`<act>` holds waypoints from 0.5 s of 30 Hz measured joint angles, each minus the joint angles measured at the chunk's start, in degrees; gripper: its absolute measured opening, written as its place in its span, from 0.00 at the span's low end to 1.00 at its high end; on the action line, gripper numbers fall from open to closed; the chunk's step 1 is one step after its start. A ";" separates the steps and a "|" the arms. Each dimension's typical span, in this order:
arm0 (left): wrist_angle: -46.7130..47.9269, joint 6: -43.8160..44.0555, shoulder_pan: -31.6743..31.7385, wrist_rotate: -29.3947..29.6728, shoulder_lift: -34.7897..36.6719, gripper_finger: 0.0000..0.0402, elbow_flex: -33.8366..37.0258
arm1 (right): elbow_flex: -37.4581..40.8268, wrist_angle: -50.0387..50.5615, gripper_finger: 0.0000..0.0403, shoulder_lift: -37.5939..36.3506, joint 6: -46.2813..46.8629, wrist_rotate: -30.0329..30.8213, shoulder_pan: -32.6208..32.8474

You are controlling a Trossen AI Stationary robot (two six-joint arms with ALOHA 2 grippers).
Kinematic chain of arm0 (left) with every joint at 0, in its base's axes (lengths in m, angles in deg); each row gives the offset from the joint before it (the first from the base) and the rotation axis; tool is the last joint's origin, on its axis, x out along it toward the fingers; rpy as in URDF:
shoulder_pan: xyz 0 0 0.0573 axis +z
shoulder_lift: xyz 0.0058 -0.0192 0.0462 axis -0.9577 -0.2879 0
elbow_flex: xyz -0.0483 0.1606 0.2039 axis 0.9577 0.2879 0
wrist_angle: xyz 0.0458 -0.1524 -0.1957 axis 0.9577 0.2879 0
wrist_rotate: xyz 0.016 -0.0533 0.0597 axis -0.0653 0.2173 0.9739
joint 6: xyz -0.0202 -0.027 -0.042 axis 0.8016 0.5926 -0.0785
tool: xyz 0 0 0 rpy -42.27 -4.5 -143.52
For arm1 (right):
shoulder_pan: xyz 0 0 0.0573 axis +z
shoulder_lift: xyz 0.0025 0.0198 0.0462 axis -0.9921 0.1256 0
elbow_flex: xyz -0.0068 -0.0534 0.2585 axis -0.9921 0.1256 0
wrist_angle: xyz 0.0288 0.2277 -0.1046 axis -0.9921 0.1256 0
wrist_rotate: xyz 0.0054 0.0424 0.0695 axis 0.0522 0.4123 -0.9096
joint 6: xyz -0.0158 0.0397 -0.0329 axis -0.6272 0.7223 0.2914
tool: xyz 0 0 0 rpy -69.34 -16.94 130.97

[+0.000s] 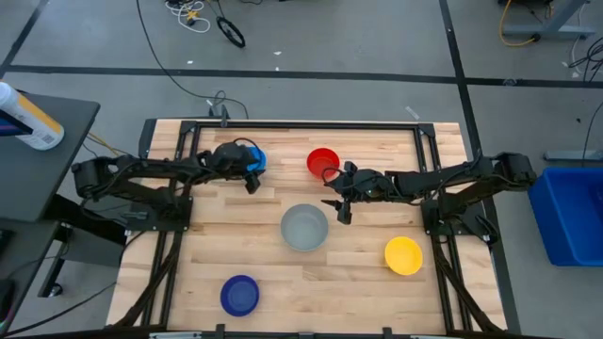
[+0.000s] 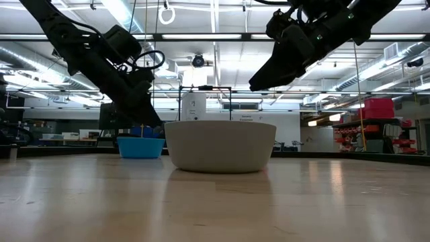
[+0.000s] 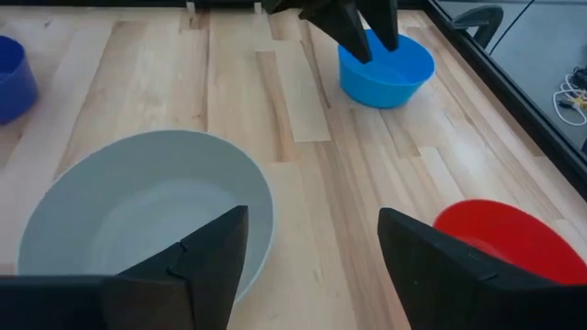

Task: Nest bowls inside each other
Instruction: Stack the light blue bowl on the gray bowl

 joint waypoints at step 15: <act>-3.74 3.98 0.63 -1.26 -8.79 0.53 -0.18 | 0.00 -1.17 0.63 0.00 0.02 -0.07 0.00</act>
